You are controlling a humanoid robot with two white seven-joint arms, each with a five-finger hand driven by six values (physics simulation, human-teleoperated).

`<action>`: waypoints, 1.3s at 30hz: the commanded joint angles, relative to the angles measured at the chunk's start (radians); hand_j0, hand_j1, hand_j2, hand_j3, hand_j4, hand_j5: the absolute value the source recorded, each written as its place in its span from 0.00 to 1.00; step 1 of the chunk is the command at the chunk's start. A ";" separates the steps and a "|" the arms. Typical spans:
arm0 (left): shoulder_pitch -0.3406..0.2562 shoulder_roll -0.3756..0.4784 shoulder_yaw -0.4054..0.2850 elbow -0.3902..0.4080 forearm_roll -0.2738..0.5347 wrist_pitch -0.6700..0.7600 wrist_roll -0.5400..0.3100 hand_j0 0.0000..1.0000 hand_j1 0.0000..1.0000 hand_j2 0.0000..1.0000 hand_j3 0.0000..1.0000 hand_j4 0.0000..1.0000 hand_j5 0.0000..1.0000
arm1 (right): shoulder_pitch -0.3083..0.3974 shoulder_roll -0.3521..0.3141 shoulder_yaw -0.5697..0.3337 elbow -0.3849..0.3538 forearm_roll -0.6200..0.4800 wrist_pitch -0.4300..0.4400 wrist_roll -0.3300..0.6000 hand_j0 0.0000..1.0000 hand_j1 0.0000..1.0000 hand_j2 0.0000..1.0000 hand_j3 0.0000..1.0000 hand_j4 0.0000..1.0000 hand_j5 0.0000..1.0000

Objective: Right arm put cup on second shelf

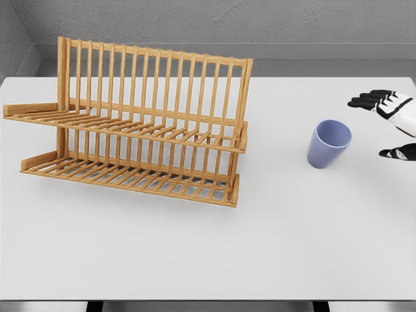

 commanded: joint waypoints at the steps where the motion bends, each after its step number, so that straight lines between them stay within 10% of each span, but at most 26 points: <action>1: 0.000 0.000 0.000 0.000 0.000 -0.001 0.000 1.00 1.00 1.00 1.00 1.00 1.00 | 0.000 -0.001 0.003 -0.002 -0.007 0.001 0.000 1.00 1.00 1.00 1.00 1.00 1.00; 8: 0.000 0.000 0.000 0.000 0.000 -0.001 0.000 1.00 1.00 1.00 1.00 1.00 1.00 | -0.006 -0.055 -0.002 0.025 -0.008 0.001 0.094 1.00 1.00 1.00 1.00 1.00 1.00; 10: 0.000 0.000 0.000 0.000 0.000 0.001 0.000 1.00 1.00 1.00 1.00 1.00 1.00 | -0.103 -0.049 -0.002 0.021 -0.008 0.001 0.395 1.00 1.00 1.00 1.00 1.00 1.00; 13: 0.000 0.000 0.000 0.000 0.000 0.001 0.000 1.00 1.00 1.00 1.00 1.00 1.00 | -0.285 -0.004 0.073 0.028 -0.007 0.027 0.434 1.00 1.00 1.00 1.00 1.00 1.00; 16: 0.000 0.000 0.000 0.000 0.000 -0.001 0.000 1.00 1.00 1.00 1.00 1.00 1.00 | -0.543 0.062 0.385 0.117 0.018 0.055 0.434 1.00 1.00 1.00 1.00 1.00 1.00; 39: 0.000 0.000 0.000 0.000 0.000 0.001 0.000 1.00 1.00 1.00 1.00 1.00 1.00 | -0.620 0.126 0.550 0.215 0.021 0.070 0.434 1.00 1.00 1.00 1.00 1.00 1.00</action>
